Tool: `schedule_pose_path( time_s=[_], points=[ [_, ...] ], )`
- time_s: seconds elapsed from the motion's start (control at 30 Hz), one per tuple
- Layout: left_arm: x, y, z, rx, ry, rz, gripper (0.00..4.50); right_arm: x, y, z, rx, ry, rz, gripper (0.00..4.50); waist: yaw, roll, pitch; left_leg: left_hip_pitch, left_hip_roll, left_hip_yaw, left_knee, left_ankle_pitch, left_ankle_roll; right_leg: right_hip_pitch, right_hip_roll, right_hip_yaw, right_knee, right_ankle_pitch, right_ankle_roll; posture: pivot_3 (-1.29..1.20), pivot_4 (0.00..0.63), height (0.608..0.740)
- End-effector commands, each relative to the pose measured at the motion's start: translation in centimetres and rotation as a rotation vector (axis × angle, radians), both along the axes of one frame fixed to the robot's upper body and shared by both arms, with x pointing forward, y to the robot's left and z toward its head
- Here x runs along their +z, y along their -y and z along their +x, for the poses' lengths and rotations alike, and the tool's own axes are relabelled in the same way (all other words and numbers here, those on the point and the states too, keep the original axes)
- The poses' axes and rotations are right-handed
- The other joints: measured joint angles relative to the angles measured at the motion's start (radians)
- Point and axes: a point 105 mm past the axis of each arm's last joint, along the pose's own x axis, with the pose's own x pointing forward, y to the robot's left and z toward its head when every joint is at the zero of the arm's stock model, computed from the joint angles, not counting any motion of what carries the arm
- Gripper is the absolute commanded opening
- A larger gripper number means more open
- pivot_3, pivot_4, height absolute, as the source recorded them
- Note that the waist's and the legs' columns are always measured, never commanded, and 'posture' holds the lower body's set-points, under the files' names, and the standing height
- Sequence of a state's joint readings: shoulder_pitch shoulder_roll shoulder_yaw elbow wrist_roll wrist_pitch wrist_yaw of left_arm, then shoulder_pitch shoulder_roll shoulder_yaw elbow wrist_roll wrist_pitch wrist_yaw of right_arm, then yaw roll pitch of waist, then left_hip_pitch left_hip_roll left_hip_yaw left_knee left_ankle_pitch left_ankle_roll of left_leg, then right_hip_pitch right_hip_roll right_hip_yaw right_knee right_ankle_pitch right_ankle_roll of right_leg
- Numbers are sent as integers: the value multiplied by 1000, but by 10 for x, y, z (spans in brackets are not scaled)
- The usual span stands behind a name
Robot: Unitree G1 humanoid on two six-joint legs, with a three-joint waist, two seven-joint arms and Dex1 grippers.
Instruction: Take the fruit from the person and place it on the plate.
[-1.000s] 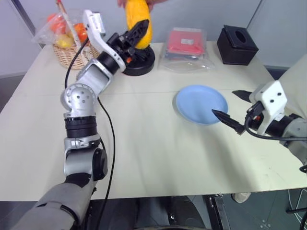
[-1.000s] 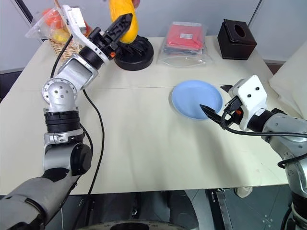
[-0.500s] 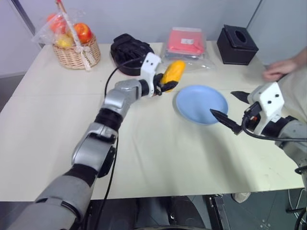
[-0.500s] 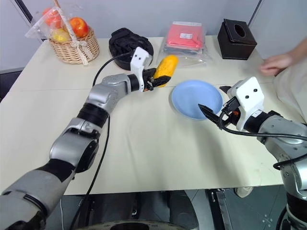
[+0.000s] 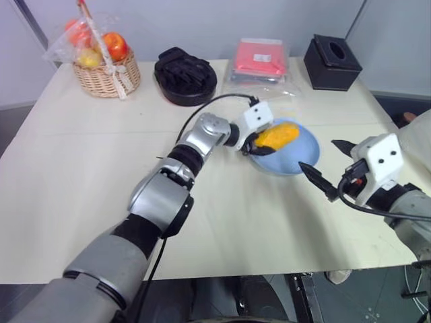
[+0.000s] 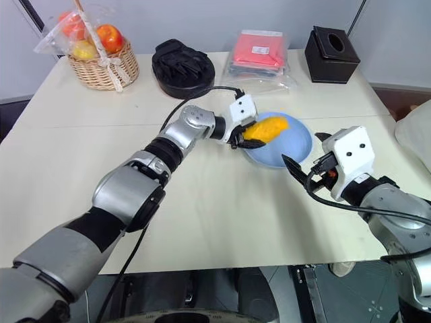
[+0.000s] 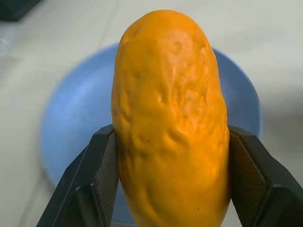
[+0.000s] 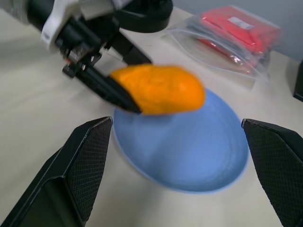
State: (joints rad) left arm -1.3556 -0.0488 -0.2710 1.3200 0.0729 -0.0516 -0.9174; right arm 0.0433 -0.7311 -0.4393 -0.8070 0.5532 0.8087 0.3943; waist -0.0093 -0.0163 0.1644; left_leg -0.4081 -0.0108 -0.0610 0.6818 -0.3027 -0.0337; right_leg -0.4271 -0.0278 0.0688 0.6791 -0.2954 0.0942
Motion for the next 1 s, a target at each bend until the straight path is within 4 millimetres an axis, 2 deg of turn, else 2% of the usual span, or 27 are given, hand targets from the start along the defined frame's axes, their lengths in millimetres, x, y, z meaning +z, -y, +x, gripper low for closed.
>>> schedule_pose_path(
  time_s=[0.03,0.37,0.7,0.77,0.83,1.0],
  points=[
    [13,14,-3,-21,28,20,2504,11,1,-9,-27,57,-13,4500,0,0,0,0,0,0,0,0,0,0,0,0,0,0,0,0,150,740],
    [12,25,-6,-10,51,42,2504,11,4,-19,-80,63,-9,4500,-1,0,0,0,0,0,0,0,1,0,0,0,1,0,1,0,150,740],
    [16,23,4,73,100,41,2504,13,5,-21,-99,72,-14,4500,1,0,0,0,-1,0,0,0,1,0,0,0,1,0,1,0,150,740],
    [17,23,4,82,95,28,3553,13,6,-22,-101,72,-14,4500,1,0,0,0,-1,0,0,0,1,0,0,0,1,0,1,0,150,740],
    [18,24,5,84,92,20,4376,13,5,-22,-102,73,-14,4500,1,0,0,0,-1,0,0,0,1,0,0,0,1,0,1,0,150,740],
    [22,24,6,91,92,-3,4449,12,6,-23,-106,72,-15,4500,0,0,0,0,-1,0,0,0,1,0,0,0,1,0,1,0,150,740]
  ],
)
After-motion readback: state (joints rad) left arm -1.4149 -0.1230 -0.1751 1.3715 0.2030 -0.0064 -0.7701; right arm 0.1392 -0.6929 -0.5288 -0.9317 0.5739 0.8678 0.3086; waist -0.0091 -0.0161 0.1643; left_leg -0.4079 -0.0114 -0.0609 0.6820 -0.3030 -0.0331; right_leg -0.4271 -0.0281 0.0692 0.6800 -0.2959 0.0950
